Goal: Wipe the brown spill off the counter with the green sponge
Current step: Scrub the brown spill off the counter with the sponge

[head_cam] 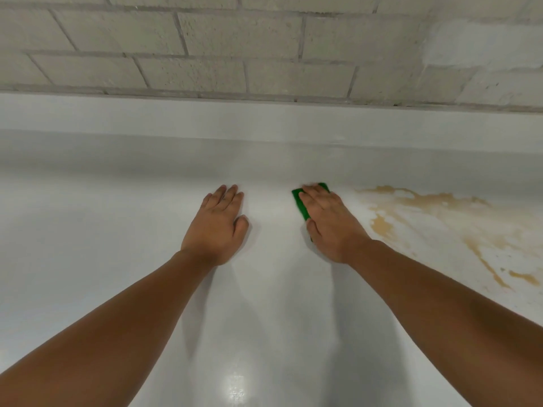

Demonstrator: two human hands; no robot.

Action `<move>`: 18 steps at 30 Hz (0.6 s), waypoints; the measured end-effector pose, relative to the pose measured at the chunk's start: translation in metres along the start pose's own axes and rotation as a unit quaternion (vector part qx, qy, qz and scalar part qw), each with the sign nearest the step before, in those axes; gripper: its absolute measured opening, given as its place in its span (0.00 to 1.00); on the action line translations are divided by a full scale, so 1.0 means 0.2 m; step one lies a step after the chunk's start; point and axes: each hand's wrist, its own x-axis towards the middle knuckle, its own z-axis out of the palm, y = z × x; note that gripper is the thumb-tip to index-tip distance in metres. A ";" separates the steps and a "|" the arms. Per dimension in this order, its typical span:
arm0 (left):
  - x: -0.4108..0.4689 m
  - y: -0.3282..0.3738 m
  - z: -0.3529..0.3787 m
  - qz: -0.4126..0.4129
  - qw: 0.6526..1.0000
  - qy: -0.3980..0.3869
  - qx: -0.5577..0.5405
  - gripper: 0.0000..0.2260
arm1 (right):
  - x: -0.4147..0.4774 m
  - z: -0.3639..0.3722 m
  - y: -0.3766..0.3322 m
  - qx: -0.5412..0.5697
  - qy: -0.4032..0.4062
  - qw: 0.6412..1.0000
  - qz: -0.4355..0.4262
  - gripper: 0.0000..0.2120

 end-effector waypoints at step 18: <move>-0.10 0.56 0.06 0.100 0.991 0.003 -0.088 0.20 | -0.28 -0.07 -0.26 0.406 0.078 0.894 0.171 0.30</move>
